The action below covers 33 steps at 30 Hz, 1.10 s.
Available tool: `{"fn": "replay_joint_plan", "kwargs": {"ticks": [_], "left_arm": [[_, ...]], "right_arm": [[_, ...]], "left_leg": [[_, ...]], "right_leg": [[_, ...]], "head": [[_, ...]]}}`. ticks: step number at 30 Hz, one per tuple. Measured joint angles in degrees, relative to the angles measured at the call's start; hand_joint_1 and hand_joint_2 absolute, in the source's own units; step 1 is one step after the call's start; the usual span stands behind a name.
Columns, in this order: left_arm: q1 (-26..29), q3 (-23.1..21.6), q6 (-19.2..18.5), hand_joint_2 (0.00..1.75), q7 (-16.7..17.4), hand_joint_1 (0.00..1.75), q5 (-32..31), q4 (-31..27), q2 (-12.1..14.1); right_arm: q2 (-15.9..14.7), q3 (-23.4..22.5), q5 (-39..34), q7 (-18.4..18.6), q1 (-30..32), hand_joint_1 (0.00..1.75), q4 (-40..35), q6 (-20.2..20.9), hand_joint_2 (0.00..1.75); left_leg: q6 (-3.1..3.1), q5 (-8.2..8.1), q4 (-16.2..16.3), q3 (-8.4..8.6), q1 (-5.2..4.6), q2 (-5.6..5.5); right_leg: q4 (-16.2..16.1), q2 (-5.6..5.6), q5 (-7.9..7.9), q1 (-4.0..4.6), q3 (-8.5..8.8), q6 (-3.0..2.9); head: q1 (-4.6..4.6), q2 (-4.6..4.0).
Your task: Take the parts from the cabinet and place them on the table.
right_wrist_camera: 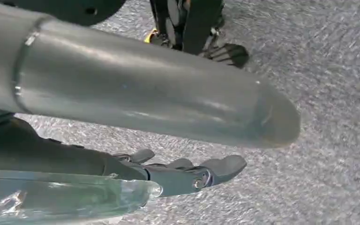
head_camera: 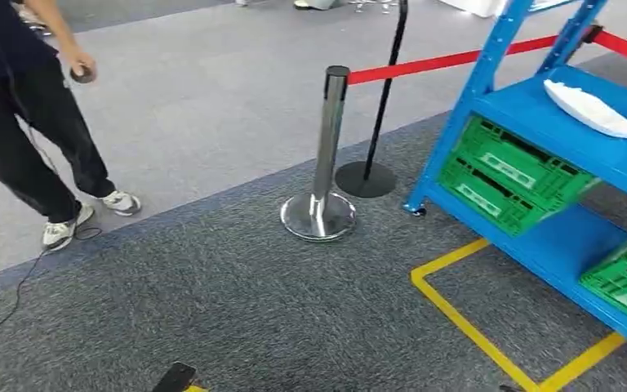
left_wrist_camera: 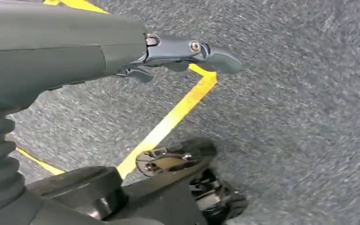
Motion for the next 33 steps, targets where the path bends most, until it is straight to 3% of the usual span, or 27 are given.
{"fn": "replay_joint_plan", "kwargs": {"ticks": [1, 2, 3, 4, 5, 6, 9, 10, 11, 12, 14, 15, 16, 17, 18, 19, 20, 22, 24, 25, 26, 27, 29, 30, 31, 32, 33], "left_arm": [[-0.02, -0.02, 0.00, 1.75, 0.00, 0.00, 0.00, 0.00, 0.00], [-0.03, -0.02, 0.00, 1.75, 0.00, 0.00, 0.00, 0.00, -0.02], [-0.02, -0.02, -0.02, 1.75, 0.00, 0.00, 0.00, 0.00, -0.07], [-0.02, -0.02, -0.02, 1.75, 0.00, 0.00, 0.00, 0.00, -0.11], [-0.03, 0.00, -0.02, 1.75, 0.00, 0.00, 0.00, 0.00, -0.04], [-0.02, 0.00, -0.07, 1.75, 0.00, 0.00, 0.00, 0.00, -0.09], [-0.07, 0.00, -0.11, 1.75, 0.00, 0.00, 0.00, 0.00, -0.22], [-0.09, 0.00, -0.15, 1.75, 0.00, 0.00, 0.00, 0.00, -0.22], [-0.09, 0.00, -0.15, 1.75, 0.00, 0.00, 0.00, 0.00, -0.26], [0.03, 0.00, -0.22, 1.75, 0.00, 0.00, 0.00, 0.00, -0.33], [0.27, 0.02, -0.24, 1.75, 0.02, 0.00, 0.00, 0.00, -0.33], [0.41, 0.02, -0.24, 1.75, 0.02, 0.00, 0.00, 0.00, -0.35], [0.50, 0.02, -0.24, 1.75, 0.02, 0.00, 0.00, 0.00, -0.35], [0.49, 0.02, -0.24, 1.75, 0.02, 0.00, 0.00, 0.00, -0.35], [0.46, 0.02, -0.24, 1.75, 0.02, 0.00, 0.00, 0.00, -0.35], [0.42, 0.02, -0.22, 1.75, 0.02, 0.00, 0.00, 0.00, -0.31], [0.43, 0.02, -0.22, 1.75, 0.02, 0.00, 0.00, 0.00, -0.31], [0.33, 0.02, -0.22, 1.75, 0.02, 0.00, -0.02, 0.00, -0.37], [0.33, 0.02, -0.20, 1.75, 0.02, 0.00, -0.02, 0.00, -0.39], [0.31, 0.04, -0.20, 1.75, 0.02, 0.00, -0.02, 0.00, -0.46], [0.27, 0.04, -0.20, 1.75, 0.00, 0.00, -0.02, 0.00, -0.48], [0.34, 0.04, -0.20, 1.75, 0.00, 0.00, -0.02, 0.00, -0.48], [0.58, 0.04, -0.20, 1.75, 0.00, 0.00, -0.02, 0.00, -0.48], [0.60, 0.07, -0.20, 1.75, 0.00, 0.00, -0.02, 0.00, -0.48], [0.60, 0.07, -0.20, 1.75, 0.00, 0.00, -0.02, 0.00, -0.50], [0.57, 0.04, -0.20, 1.75, 0.00, 0.00, -0.02, 0.00, -0.50], [0.57, 0.06, -0.20, 1.75, 0.00, 0.00, -0.02, 0.00, -0.52]], "right_arm": [[-0.02, 0.00, 0.02, 0.00, 0.15, 0.00, 0.00, -0.07, 0.00], [-0.02, 0.00, 0.02, 0.02, 0.17, 0.00, 0.00, -0.07, 0.00], [-0.02, 0.00, 0.04, 0.02, 0.10, 0.00, 0.00, -0.07, 0.00], [-0.02, 0.00, 0.06, 0.02, -0.01, 0.00, 0.00, -0.07, 0.00], [0.00, 0.00, 0.09, 0.02, -0.20, 0.00, 0.00, -0.07, 0.00], [0.00, 0.00, 0.17, 0.11, -0.30, 0.00, 0.00, -0.07, 0.00], [0.00, 0.00, 0.24, 0.39, -0.04, 0.00, 0.00, -0.15, 0.00], [0.00, 0.00, 0.30, 0.48, 0.00, 0.00, 0.00, -0.22, 0.00], [-0.04, 0.00, 0.39, 0.55, -0.12, 0.00, 0.00, -0.24, 0.00], [-0.04, 0.00, 0.41, 0.52, -0.23, 0.00, 0.00, -0.28, 0.00], [-0.04, 0.00, 0.48, 0.52, -0.28, 0.00, 0.00, -0.28, 0.00], [-0.04, 0.00, 0.50, 0.52, -0.15, 0.00, 0.00, -0.28, 0.00], [-0.04, 0.00, 0.52, 0.54, 0.00, 0.00, 0.00, -0.28, 0.00], [-0.04, 0.00, 0.57, 0.55, 0.09, 0.00, 0.00, -0.28, 0.00], [-0.04, 0.00, 0.59, 0.55, 0.06, 0.00, 0.00, -0.28, 0.00], [-0.04, 0.00, 0.59, 0.52, -0.03, 0.00, 0.00, -0.26, 0.00], [-0.04, 0.00, 0.61, 0.52, -0.10, 0.00, 0.00, -0.26, 0.00], [-0.04, 0.00, 0.65, 0.48, -0.13, 0.00, 0.00, -0.26, 0.00], [-0.04, 0.00, 0.92, 0.59, 0.25, 0.00, 0.00, -0.26, 0.00], [-0.09, 0.00, 0.98, 0.72, 0.36, 0.00, 0.00, -0.26, 0.00], [-0.07, 0.00, 1.07, 0.85, 0.37, 0.00, 0.00, -0.26, 0.00], [-0.02, 0.04, 1.14, 0.92, 0.18, 0.00, 0.04, -0.26, 0.00], [0.00, 0.09, 1.16, 0.96, -0.13, 0.00, 0.07, -0.26, 0.00], [0.00, 0.09, 1.20, 1.07, -0.05, 0.00, 0.07, -0.28, 0.00], [0.00, 0.11, 1.22, 1.25, 0.11, 0.00, 0.07, -0.28, 0.00], [0.00, 0.11, 1.24, 1.33, 0.26, 0.00, 0.07, -0.33, 0.00], [0.00, 0.11, 1.27, 1.38, 0.27, 0.00, 0.07, -0.33, 0.00]], "left_leg": [[0.01, -0.03, 0.01, 0.04, 0.00, 0.48], [-0.06, -0.11, 0.02, 0.14, 0.02, 0.94], [-0.21, -0.23, 0.03, 0.32, 0.03, 1.43], [-0.48, -0.40, 0.10, 0.55, -0.01, 1.80], [-0.77, -0.61, 0.25, 0.58, -0.62, 2.16], [-1.05, -0.66, 0.38, 0.60, -0.68, 2.40], [-1.87, -0.63, 0.24, 0.80, -0.48, 3.63], [-2.39, -1.24, 0.70, 0.78, -0.27, 2.53], [-2.71, -2.83, 2.70, -0.07, -0.24, 0.71], [-2.92, -5.26, 6.90, -1.99, -0.06, -0.30], [-3.13, -9.48, 16.92, -6.92, 0.12, -0.82], [-3.12, -9.65, 19.01, -8.16, 0.14, -0.85], [-3.10, -8.39, 18.35, -7.92, 0.17, -0.85], [-2.99, -5.97, 15.20, -6.51, 0.24, -0.91], [-2.85, -3.19, 10.10, -4.05, 0.30, -1.17], [-2.69, -0.92, 4.72, -1.32, 0.39, -2.41], [-2.66, -0.54, 1.32, 0.30, 0.64, -5.31], [-2.36, -0.77, 0.41, 0.36, 0.60, -5.03], [-1.44, -0.42, 0.28, 0.32, 0.33, -4.19], [-0.83, 0.04, -0.28, 0.44, 0.71, -3.45], [-0.46, 0.03, -0.30, 0.41, 0.67, -3.04], [-0.25, -0.01, -0.29, 0.40, 0.58, -2.43], [-0.15, -0.07, -0.27, 0.35, 0.33, -1.00], [-0.12, -0.09, -0.25, 0.35, 0.26, -0.37], [-0.09, -0.13, -0.24, 0.41, 0.25, 0.08], [-0.16, -0.21, -0.21, 0.49, 0.25, 0.62], [-0.33, -0.34, -0.19, 0.66, 0.27, 1.06]], "right_leg": [[-1.59, -0.06, 1.26, 0.00, 0.97, 0.02], [-5.79, -0.34, 3.48, -0.01, 3.28, -0.01], [-11.49, -1.16, 5.88, -0.01, 6.48, -0.06], [-16.37, -3.10, 7.38, 0.01, 9.38, -0.05], [-17.67, -4.51, 6.32, 0.48, 9.91, -0.44], [-17.82, -3.53, 6.84, 0.27, 10.23, -1.09], [-17.89, -2.08, 7.10, 0.40, 9.80, -2.16], [-18.06, -1.63, 7.37, 0.07, 9.92, -2.57], [-18.07, -1.16, 7.44, -0.04, 9.84, -2.83], [-18.07, -0.64, 7.52, -0.08, 9.68, -3.12], [-18.07, 0.62, 7.62, -0.05, 9.34, -3.33], [-18.07, 1.24, 7.68, -0.06, 9.27, -3.27], [-18.07, 1.82, 7.75, -0.08, 9.27, -3.17], [-18.07, 2.47, 7.83, -0.09, 9.26, -3.04], [-18.07, 3.16, 7.95, -0.13, 9.27, -2.86], [-18.07, 3.75, 8.08, -0.24, 9.26, -2.64], [-17.97, 4.21, 8.17, -0.11, 9.09, -2.33], [-18.01, 5.01, 8.41, -0.03, 8.58, -1.64], [-18.73, 5.87, 8.96, -0.37, 8.29, -0.69], [-18.16, 5.03, 8.71, -0.39, 7.82, -0.57], [-16.38, 2.39, 7.29, -0.11, 7.07, -0.50], [-12.86, 0.99, 5.04, -0.13, 5.43, -0.33], [-3.45, 0.04, 0.68, -0.15, 1.21, -0.09], [-0.45, -0.02, -0.21, -0.14, -0.02, 0.00], [-0.45, -0.02, 0.30, -0.13, 0.22, 0.05], [-3.34, -0.10, 2.17, -0.13, 2.03, 0.03], [-8.64, -0.57, 4.68, -0.15, 4.97, -0.04]], "head": [[0.04, 0.00], [0.04, 0.00], [0.02, 0.00], [0.07, 0.00], [0.07, 0.00], [-0.18, 0.00], [-0.02, 0.00], [-0.07, 0.00], [-0.43, 0.00], [-0.39, 0.00], [-0.41, 0.00], [-0.39, 0.00], [-0.42, 0.00], [-0.39, 0.00], [-0.39, 0.00], [-0.44, 0.00], [-0.44, 0.00], [-0.33, 0.00], [-0.37, 0.00], [-0.44, 0.00], [-0.04, 0.00], [0.15, 0.00], [0.04, 0.00], [0.09, 0.00], [0.07, 0.00], [0.11, 0.00], [0.09, 0.00]]}}
